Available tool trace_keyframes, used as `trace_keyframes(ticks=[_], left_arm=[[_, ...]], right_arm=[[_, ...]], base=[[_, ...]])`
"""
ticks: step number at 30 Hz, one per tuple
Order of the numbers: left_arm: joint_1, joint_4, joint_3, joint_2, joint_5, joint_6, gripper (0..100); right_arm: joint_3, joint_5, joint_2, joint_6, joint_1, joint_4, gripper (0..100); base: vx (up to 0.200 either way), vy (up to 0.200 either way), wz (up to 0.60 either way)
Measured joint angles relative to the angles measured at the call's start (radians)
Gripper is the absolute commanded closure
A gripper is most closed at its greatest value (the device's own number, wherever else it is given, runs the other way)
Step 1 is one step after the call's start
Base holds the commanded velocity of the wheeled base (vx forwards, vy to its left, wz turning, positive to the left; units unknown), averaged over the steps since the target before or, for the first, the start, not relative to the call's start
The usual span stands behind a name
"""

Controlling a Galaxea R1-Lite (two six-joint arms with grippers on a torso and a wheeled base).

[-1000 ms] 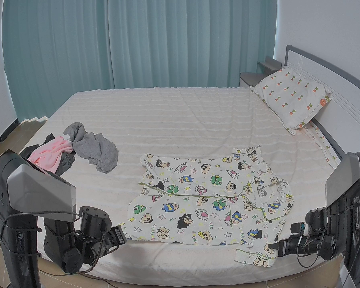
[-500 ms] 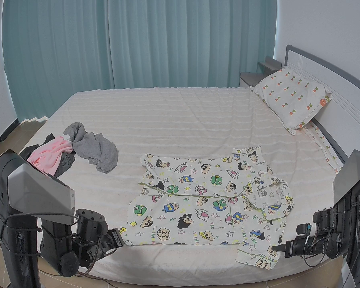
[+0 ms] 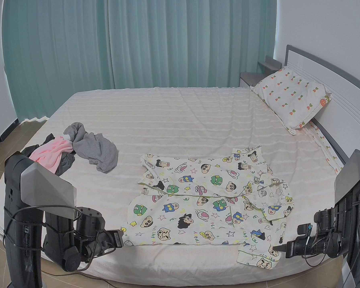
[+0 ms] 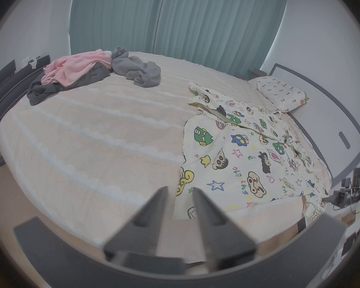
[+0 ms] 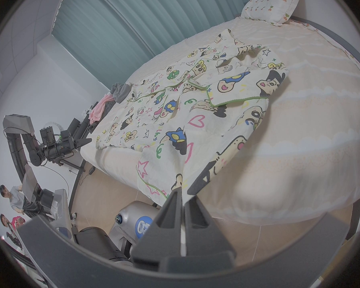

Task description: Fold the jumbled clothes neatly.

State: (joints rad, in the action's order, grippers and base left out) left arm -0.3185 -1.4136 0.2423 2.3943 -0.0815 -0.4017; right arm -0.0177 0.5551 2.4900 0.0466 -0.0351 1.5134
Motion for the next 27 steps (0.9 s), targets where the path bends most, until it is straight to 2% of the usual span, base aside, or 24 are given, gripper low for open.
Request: trace_keyframes(ticks=[4,5,8,11,16,23,27], left_arm=[[0.027,0.014,0.028,0.013,0.060,0.125,0],[0.037,0.036,0.044,0.017,0.080,0.172,0],[0.053,0.152,0.109,0.025,0.110,0.238,0],[0.063,0.255,0.174,0.028,0.143,0.259,0],[0.071,0.401,0.313,0.029,0.259,0.295,0],[0.072,0.441,0.368,0.030,0.360,0.329,0],[0.071,0.445,0.375,0.033,0.364,0.333,0]], right_arm=[[0.000,0.000,0.001,0.000,0.000,0.001,100],[0.000,0.000,0.002,-0.001,0.000,0.002,100],[0.000,-0.001,0.004,-0.003,0.001,0.004,100],[0.000,-0.001,0.006,-0.004,0.001,0.004,100],[0.000,-0.002,0.008,-0.006,0.000,0.005,100],[0.000,-0.004,0.011,-0.007,0.001,0.006,100],[0.000,-0.005,0.013,-0.012,0.001,0.007,100]], base=[[0.000,0.000,0.00],[0.000,0.000,0.00],[0.000,0.000,0.00],[0.000,0.000,0.00],[0.000,0.000,0.00],[0.000,0.000,0.00],[0.000,0.000,0.00]])
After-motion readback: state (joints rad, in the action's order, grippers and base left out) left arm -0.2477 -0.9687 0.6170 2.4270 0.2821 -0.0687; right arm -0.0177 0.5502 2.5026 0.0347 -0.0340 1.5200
